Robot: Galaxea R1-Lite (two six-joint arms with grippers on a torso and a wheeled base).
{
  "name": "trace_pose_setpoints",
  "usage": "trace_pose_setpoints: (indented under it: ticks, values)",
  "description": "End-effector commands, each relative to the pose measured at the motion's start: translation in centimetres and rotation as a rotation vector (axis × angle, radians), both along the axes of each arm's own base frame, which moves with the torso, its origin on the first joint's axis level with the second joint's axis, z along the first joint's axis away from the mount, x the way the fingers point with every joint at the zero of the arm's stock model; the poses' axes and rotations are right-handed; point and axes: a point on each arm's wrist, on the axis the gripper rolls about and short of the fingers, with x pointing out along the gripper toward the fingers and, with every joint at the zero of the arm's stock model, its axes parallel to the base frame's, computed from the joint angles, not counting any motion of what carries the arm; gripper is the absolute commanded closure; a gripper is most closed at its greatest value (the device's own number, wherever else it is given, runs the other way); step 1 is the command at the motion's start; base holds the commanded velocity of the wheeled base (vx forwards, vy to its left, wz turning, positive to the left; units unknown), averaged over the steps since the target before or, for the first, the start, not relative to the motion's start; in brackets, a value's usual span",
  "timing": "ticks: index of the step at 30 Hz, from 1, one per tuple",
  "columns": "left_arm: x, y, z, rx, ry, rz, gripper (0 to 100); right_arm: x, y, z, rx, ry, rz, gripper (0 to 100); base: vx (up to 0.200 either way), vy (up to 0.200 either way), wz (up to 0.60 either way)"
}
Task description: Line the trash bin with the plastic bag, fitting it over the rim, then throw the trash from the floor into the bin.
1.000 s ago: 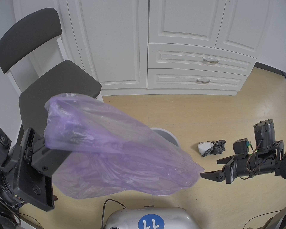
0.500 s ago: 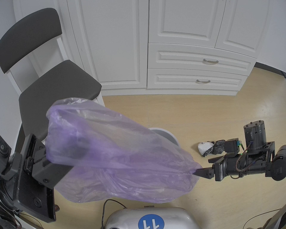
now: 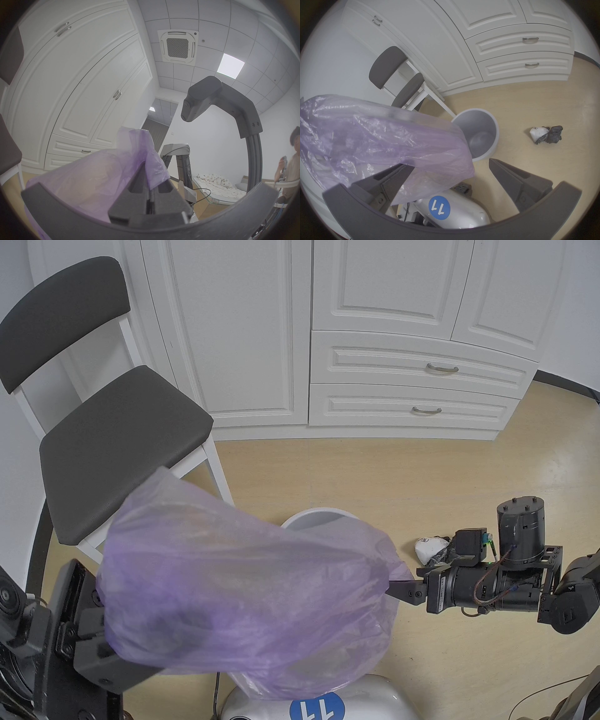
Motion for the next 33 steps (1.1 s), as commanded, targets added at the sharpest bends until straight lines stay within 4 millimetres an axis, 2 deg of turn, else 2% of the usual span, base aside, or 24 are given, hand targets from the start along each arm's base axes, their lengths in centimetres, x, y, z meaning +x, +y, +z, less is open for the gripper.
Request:
trace_pose_setpoints:
  ticks: [1, 10, 19, 25, 29, 31, 33]
  values:
    - [-0.2, -0.1, -0.1, 0.002, 0.002, -0.016, 100, 0.1, 0.3, -0.6, 0.001, 0.025, 0.011, 0, 0.000, 0.000, 0.00]
    - [-0.5, -0.2, -0.1, 0.002, 0.002, -0.036, 100, 0.2, 0.9, 0.5, 0.169, -0.080, -0.013, 0, 0.000, 0.000, 0.00]
    - [-1.0, 0.3, 0.3, -0.023, -0.016, -0.048, 100, 1.0, 1.2, -2.5, 0.120, -0.009, -0.012, 0, 0.000, 0.000, 0.00]
    - [-1.5, 0.6, 0.6, -0.041, -0.027, -0.063, 100, 0.9, 1.1, -2.9, 0.101, 0.031, 0.009, 0, 0.000, 0.000, 0.00]
    - [-1.9, 0.7, 0.8, -0.054, -0.035, -0.086, 100, 0.7, 1.1, -2.2, 0.120, 0.008, 0.034, 0, 0.000, 0.000, 0.00]
    - [-2.0, 0.7, 0.8, -0.056, -0.036, -0.090, 100, -0.2, 1.0, -0.5, 0.161, -0.032, 0.073, 0, 0.000, 0.000, 0.00]
    - [-2.0, 0.7, 0.8, -0.055, -0.036, -0.092, 100, -0.5, 1.0, -0.1, 0.171, -0.039, 0.089, 0, 0.000, 0.000, 0.00]
